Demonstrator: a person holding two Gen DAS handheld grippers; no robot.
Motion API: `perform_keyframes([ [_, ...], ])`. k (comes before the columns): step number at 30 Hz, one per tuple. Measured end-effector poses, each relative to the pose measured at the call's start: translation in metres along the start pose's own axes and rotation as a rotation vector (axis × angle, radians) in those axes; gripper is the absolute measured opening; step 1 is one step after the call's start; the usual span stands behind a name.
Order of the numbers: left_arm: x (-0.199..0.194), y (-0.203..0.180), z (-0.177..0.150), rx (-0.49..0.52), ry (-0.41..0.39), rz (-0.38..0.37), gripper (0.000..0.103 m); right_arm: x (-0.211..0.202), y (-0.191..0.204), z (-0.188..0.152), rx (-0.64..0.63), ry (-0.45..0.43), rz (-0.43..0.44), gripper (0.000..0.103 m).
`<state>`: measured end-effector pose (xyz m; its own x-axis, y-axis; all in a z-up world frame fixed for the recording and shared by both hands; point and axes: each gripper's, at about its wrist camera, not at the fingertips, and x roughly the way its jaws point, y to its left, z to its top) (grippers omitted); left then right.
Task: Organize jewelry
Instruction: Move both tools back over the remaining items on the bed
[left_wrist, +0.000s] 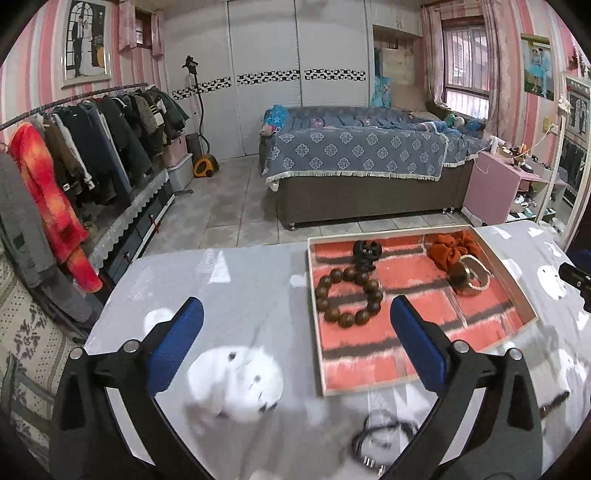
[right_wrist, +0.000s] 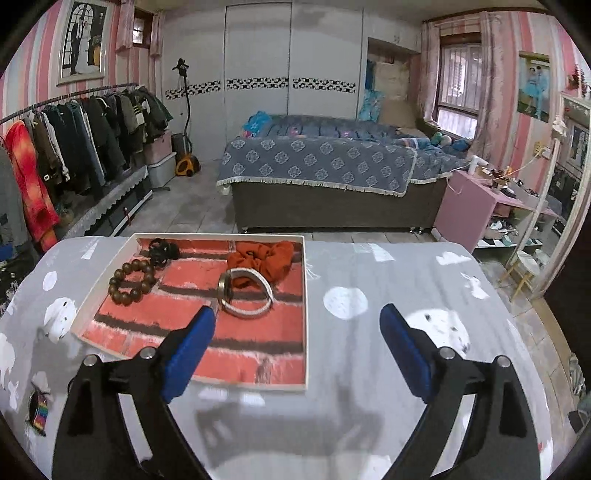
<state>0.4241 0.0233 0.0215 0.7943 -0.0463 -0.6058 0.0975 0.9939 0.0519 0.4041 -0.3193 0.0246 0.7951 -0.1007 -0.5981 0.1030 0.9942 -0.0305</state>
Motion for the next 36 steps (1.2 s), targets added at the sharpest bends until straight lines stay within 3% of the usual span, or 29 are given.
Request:
perform_keyframes([
  [3, -0.024, 0.013, -0.012, -0.028, -0.009, -0.008, 0.098, -0.024, -0.007, -0.014, 0.019, -0.032, -0.008, 0.095],
  [13, -0.083, 0.041, -0.059, -0.005, -0.049, 0.054, 0.098, -0.079, -0.006, -0.064, 0.012, -0.056, -0.029, 0.098],
  [18, -0.104, 0.04, -0.081, 0.001, -0.046, 0.041, 0.098, -0.095, -0.007, -0.088, 0.044, -0.053, -0.004, 0.098],
  [25, -0.113, 0.038, -0.108, -0.043, -0.013, -0.007, 0.098, -0.108, 0.0, -0.116, 0.021, -0.029, -0.018, 0.098],
  [36, -0.1, 0.034, -0.147, -0.061, 0.053, 0.003, 0.098, -0.114, 0.012, -0.152, 0.026, 0.007, 0.006, 0.098],
])
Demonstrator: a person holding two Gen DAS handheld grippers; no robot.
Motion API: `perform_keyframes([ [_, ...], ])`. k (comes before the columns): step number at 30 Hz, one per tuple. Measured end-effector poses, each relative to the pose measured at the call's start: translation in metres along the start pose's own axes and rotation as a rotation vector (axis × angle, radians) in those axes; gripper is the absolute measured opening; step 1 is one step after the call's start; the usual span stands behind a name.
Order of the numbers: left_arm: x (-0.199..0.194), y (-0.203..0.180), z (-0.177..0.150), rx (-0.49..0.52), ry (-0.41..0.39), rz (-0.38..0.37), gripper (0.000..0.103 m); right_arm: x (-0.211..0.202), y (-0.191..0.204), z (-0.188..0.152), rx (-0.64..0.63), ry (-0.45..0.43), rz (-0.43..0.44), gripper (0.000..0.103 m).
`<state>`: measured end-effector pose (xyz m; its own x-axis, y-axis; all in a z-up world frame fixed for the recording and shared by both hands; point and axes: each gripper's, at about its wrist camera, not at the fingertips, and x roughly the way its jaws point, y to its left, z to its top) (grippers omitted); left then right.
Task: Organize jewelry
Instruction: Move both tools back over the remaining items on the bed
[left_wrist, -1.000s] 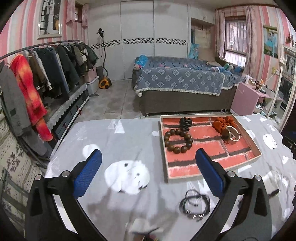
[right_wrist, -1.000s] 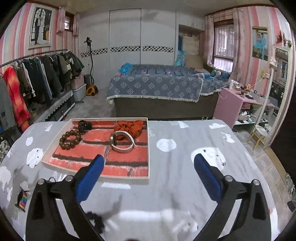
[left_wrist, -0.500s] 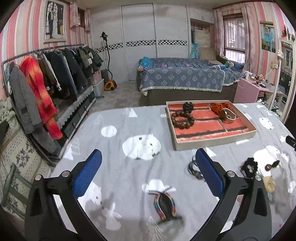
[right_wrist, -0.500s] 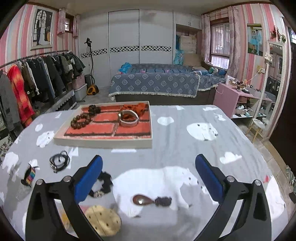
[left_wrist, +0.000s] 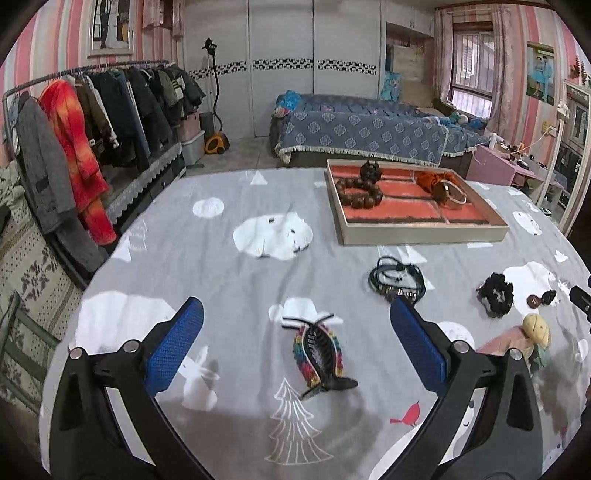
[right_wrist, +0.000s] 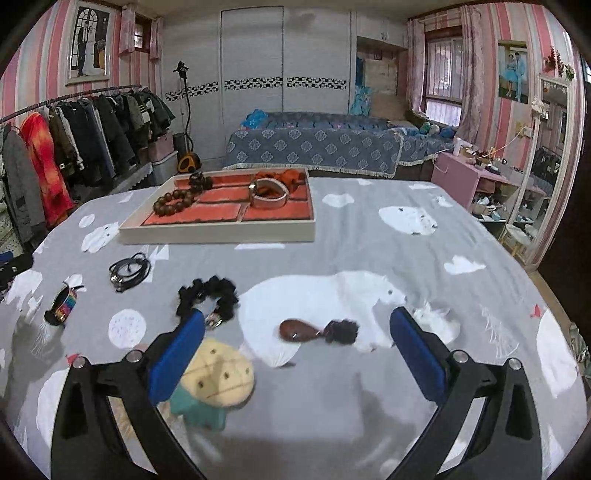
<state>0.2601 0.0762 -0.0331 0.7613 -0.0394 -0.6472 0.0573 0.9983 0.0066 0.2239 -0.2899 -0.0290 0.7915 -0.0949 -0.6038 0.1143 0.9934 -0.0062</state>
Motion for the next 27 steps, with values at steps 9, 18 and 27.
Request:
perform_keyframes([
  [9, 0.02, -0.011, -0.021, 0.009, 0.054, -0.013, 0.098, 0.014, 0.025, -0.024, -0.021, 0.072, 0.036, 0.098],
  [18, 0.034, -0.015, -0.033, 0.016, 0.084, -0.034, 0.098, 0.027, 0.038, -0.036, -0.019, 0.127, 0.035, 0.098],
  [27, 0.042, -0.015, -0.038, 0.014, 0.111, -0.047, 0.097, 0.038, 0.038, -0.04, -0.011, 0.161, 0.035, 0.097],
])
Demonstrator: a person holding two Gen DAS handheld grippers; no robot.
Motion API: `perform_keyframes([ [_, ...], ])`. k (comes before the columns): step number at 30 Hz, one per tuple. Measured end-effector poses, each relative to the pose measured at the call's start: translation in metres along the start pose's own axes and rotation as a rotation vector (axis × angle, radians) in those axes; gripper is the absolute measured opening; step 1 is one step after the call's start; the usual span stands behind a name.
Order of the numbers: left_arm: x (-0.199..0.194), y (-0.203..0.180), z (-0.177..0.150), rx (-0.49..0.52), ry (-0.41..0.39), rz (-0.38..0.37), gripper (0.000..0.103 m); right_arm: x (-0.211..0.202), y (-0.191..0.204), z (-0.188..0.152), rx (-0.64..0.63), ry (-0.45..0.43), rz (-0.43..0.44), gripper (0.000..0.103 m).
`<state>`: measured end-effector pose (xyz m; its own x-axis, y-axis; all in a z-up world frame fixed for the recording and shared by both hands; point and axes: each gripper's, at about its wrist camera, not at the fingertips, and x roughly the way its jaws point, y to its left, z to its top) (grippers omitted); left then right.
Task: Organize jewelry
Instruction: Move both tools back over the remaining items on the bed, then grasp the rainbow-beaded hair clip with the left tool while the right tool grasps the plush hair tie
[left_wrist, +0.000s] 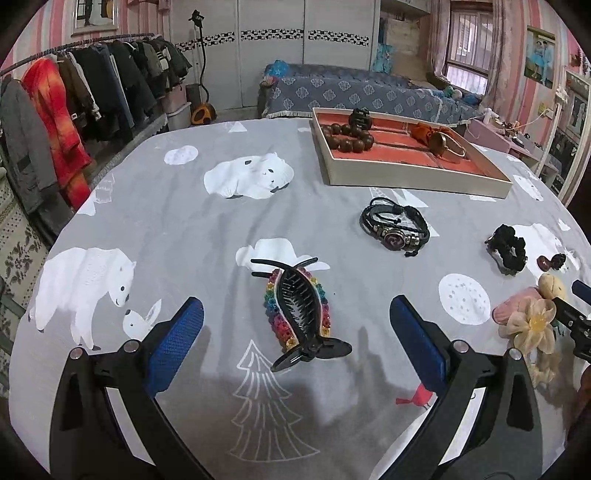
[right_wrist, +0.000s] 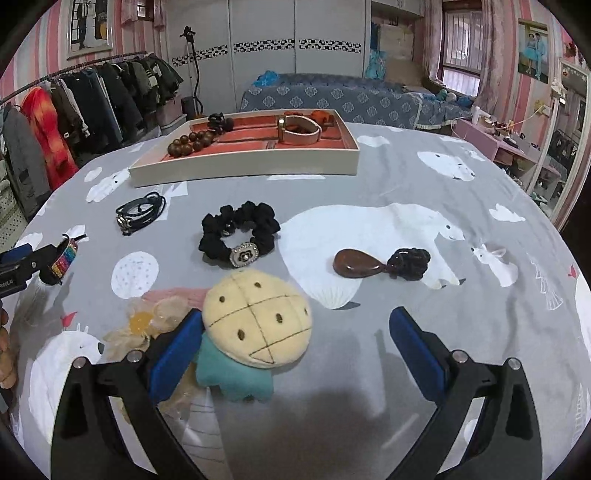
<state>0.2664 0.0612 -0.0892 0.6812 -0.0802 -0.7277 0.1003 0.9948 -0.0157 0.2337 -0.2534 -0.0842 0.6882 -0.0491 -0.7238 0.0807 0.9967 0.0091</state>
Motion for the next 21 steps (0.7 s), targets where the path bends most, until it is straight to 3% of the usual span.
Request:
perform_keyframes([
  [2, 0.001, -0.001, 0.0, 0.004, 0.003, -0.002, 0.096, 0.001, 0.0, 0.0, -0.002, 0.004, 0.0, 0.097],
  [12, 0.014, -0.005, -0.002, 0.009, 0.054, -0.032, 0.077, 0.011, 0.007, 0.003, -0.013, 0.034, 0.067, 0.068],
  [15, 0.019, -0.001, -0.003, -0.011, 0.079, -0.052, 0.067, 0.011, 0.009, 0.004, -0.007, 0.035, 0.097, 0.058],
  [19, 0.026, 0.001, -0.004, -0.025, 0.104, -0.057, 0.056, 0.01, 0.012, 0.003, -0.017, 0.029, 0.096, 0.055],
  [21, 0.028, 0.001, -0.004, -0.03, 0.107, -0.063, 0.055, 0.01, 0.011, 0.003, -0.015, 0.028, 0.101, 0.055],
])
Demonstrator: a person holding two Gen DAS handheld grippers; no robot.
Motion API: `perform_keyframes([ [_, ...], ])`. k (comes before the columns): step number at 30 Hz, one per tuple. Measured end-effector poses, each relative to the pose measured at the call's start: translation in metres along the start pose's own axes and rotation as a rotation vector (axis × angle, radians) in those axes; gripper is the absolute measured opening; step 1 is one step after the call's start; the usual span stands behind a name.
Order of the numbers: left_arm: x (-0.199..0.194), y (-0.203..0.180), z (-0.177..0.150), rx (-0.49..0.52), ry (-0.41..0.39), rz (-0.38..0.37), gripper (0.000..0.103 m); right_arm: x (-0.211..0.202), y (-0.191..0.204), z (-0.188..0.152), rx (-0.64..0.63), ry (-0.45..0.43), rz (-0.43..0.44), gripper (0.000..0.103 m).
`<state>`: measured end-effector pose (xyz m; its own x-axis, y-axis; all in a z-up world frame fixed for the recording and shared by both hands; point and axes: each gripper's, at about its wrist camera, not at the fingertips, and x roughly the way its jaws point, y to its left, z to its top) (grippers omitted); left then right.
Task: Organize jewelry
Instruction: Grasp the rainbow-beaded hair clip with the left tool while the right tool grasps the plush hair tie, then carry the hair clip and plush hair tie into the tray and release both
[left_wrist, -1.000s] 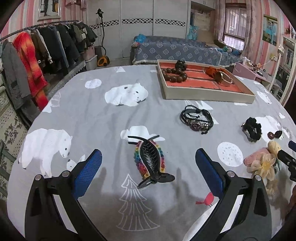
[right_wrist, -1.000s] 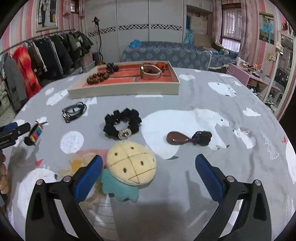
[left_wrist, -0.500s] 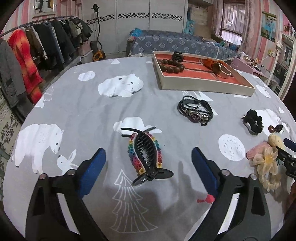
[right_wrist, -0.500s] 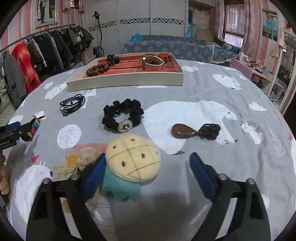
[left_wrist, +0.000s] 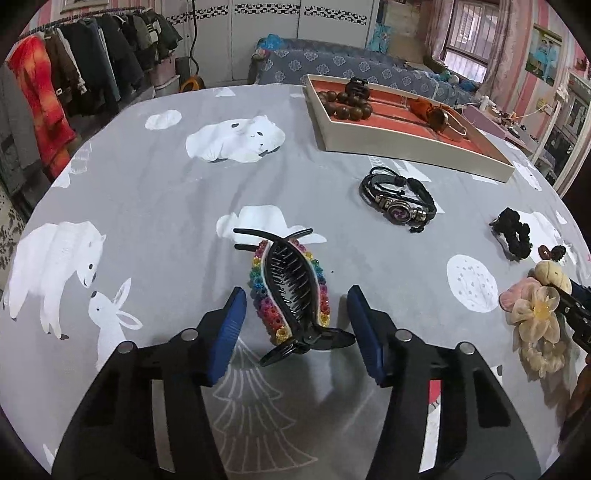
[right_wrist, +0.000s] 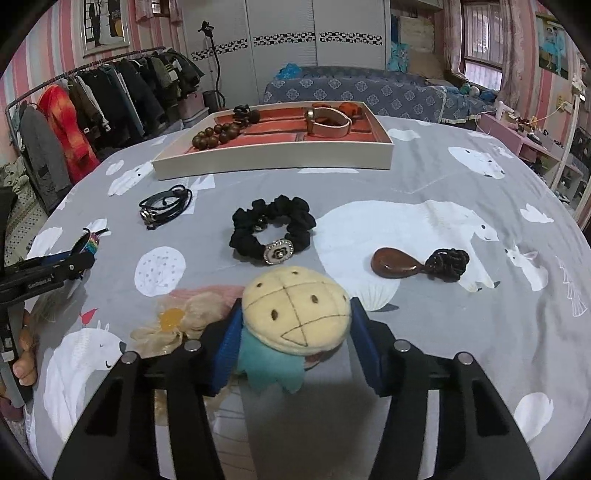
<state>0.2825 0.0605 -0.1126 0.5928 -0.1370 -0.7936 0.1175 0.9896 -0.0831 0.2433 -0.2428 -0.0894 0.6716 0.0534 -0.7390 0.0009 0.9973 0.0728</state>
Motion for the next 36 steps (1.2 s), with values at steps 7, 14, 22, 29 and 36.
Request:
perform_keyframes([
  [7, -0.001, 0.0, 0.0, 0.004, -0.01, 0.0, 0.048, -0.006, -0.004, 0.002, 0.006, -0.019, 0.003, 0.052],
  [14, -0.004, 0.004, 0.0, -0.009, -0.014, -0.012, 0.037, -0.021, -0.017, 0.01, 0.03, -0.064, 0.016, 0.051],
  [22, -0.022, 0.006, 0.008, -0.013, -0.07, -0.011, 0.036, -0.036, -0.035, 0.034, 0.066, -0.126, 0.036, 0.051],
  [29, -0.042, 0.005, 0.033, -0.021, -0.127, -0.022, 0.036, -0.042, -0.05, 0.071, 0.088, -0.192, 0.047, 0.051],
  [36, -0.053, -0.008, 0.075, -0.002, -0.193, -0.034, 0.036, -0.034, -0.064, 0.116, 0.123, -0.238, 0.049, 0.051],
])
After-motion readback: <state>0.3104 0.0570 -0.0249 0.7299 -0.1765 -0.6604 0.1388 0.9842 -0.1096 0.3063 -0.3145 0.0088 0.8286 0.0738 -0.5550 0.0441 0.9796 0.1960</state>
